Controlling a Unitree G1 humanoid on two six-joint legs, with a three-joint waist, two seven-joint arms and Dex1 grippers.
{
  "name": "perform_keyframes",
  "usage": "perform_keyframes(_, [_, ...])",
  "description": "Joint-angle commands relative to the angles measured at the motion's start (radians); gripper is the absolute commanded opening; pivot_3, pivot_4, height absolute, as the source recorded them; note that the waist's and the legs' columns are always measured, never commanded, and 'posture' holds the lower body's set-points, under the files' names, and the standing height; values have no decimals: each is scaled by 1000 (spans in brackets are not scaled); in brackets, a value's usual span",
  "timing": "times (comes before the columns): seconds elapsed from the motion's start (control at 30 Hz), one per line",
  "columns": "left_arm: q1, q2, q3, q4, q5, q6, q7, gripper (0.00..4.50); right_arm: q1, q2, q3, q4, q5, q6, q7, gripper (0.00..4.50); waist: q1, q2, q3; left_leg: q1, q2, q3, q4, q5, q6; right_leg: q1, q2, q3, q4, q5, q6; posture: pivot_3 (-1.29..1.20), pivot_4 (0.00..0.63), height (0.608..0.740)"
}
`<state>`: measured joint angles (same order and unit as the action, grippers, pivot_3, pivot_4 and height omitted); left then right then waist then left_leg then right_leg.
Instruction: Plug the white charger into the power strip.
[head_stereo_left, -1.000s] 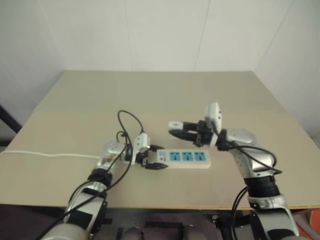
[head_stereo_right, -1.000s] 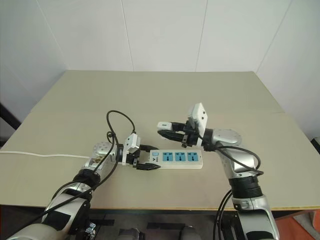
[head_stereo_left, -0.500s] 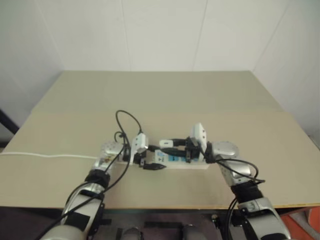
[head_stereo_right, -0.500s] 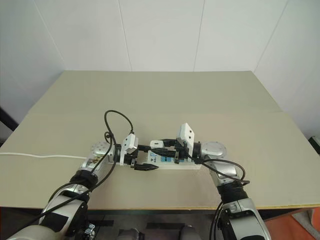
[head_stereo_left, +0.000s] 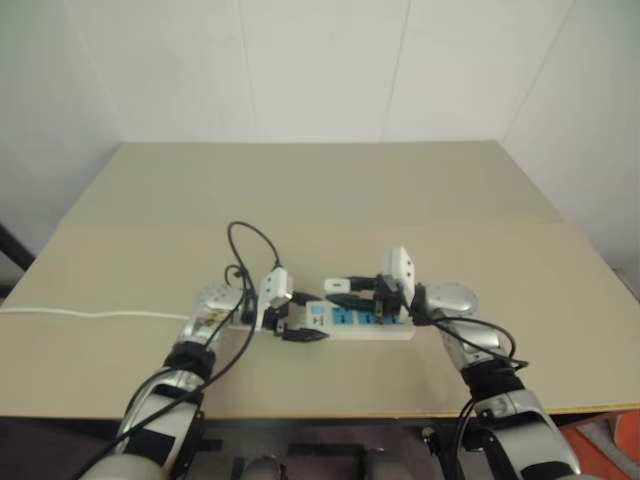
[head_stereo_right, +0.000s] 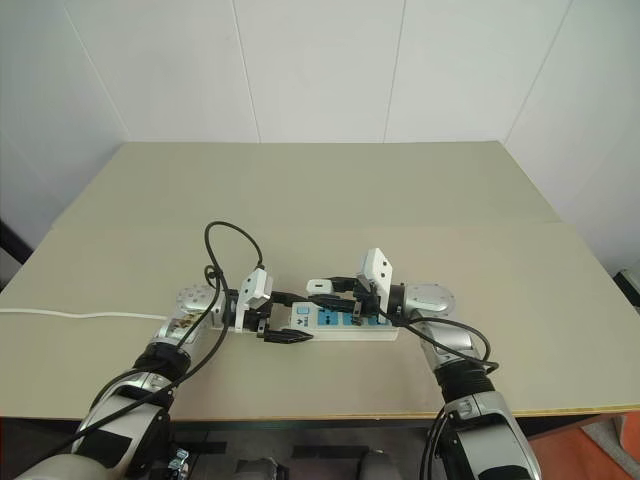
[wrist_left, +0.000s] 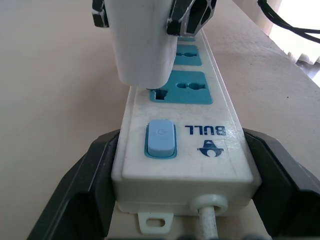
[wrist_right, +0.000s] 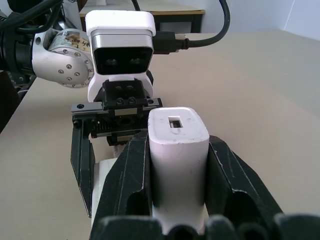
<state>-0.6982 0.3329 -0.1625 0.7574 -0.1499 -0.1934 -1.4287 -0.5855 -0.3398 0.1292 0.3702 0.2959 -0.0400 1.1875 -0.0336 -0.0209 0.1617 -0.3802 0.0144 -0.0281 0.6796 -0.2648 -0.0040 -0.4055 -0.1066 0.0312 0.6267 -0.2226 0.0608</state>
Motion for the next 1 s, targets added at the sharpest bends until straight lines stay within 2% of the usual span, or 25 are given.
perform_keyframes(0.03, [19,23,-26,-9,27,7,-18,3287,-6,-19,-14,-22,11,-6,21,1106,-3,0,0,0,0,0,0,0,0,0,0,0,0,0,0,0,150,740])
perform_keyframes(1.0, [17,25,-27,-7,27,10,-8,3287,15,10,11,-12,-26,-19,1,1106,-8,0,0,1,0,0,0,0,0,0,0,0,0,0,0,0,150,740])
